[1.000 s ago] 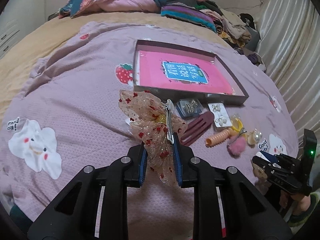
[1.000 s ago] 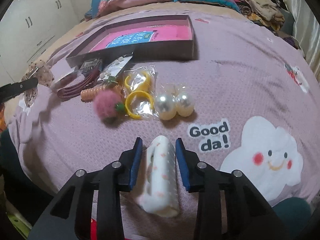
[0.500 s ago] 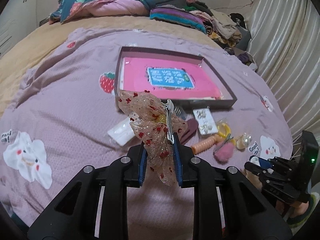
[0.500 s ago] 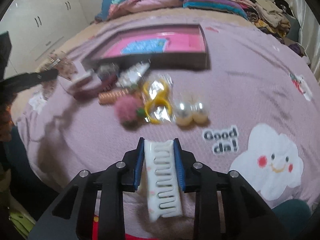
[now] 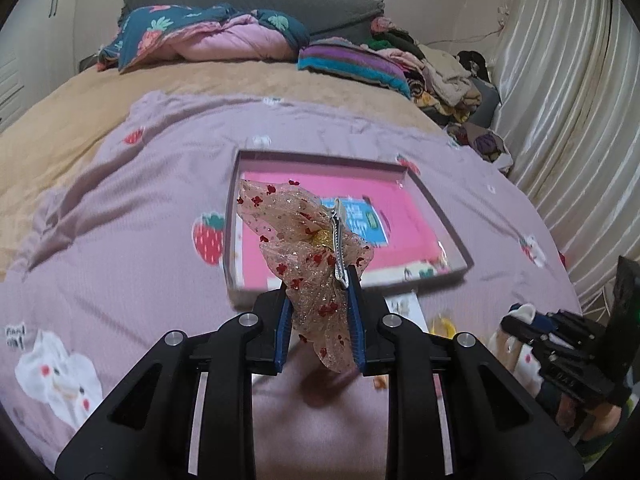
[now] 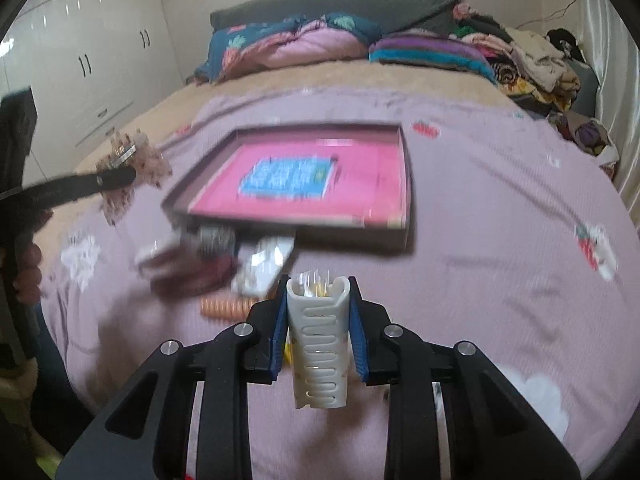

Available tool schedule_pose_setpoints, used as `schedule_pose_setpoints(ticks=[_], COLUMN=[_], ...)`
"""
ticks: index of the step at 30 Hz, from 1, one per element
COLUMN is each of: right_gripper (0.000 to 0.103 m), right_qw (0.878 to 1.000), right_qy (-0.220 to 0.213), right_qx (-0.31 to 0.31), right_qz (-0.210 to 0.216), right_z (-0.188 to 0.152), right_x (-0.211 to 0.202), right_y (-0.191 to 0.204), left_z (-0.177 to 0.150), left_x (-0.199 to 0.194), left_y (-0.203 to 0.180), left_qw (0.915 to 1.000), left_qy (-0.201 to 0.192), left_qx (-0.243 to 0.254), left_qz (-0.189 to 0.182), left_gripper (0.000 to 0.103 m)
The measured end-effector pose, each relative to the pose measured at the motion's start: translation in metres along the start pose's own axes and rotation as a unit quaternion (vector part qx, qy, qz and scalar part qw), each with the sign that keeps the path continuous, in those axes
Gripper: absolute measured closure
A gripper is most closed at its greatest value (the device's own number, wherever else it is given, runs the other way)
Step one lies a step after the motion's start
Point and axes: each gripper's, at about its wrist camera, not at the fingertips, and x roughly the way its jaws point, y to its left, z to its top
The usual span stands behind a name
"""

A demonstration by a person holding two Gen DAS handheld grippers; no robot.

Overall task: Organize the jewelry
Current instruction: 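Carry both clips into the tray and open both tools to release them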

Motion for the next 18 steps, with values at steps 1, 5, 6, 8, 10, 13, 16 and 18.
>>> schedule_pose_setpoints(ticks=[1,5,6,8,10,13,16,18], right_gripper=[0.077,0.077,0.077,0.077,0.077,0.077,0.077,0.077], right_qw=[1.0,0.999,0.999,0.999,0.998,0.998,0.998,0.998], right_qy=[-0.009,-0.035,-0.04,-0.051,-0.057,-0.06,-0.061,-0.06], right_qx=[-0.001,-0.004,-0.005,-0.003,0.002,0.01,0.017,0.02], right_qz=[0.0,0.0,-0.001,-0.005,-0.004,-0.005,-0.006,-0.006], right_z=[0.009,0.041,0.048,0.062,0.076,0.092,0.105,0.11], right_x=[-0.001,0.002,0.002,0.006,0.012,0.025,0.04,0.05], right_y=[-0.001,-0.003,-0.003,-0.006,-0.009,-0.016,-0.021,-0.024], left_z=[0.004,0.021,0.025,0.03,0.035,0.037,0.036,0.033], left_x=[0.002,0.015,0.02,0.029,0.039,0.056,0.073,0.084], left_y=[0.001,0.007,0.009,0.011,0.013,0.016,0.017,0.018], left_qw=[1.0,1.0,1.0,0.9999,0.9998,0.9996,0.9994,0.9992], left_qy=[-0.002,-0.003,-0.002,0.001,0.004,0.012,0.02,0.027], left_qx=[-0.001,-0.005,-0.008,-0.013,-0.019,-0.027,-0.03,-0.031], left_qz=[0.0,0.001,0.002,0.0,0.0,-0.003,-0.003,-0.002], left_gripper=[0.088,0.088,0.087,0.087,0.087,0.087,0.087,0.087])
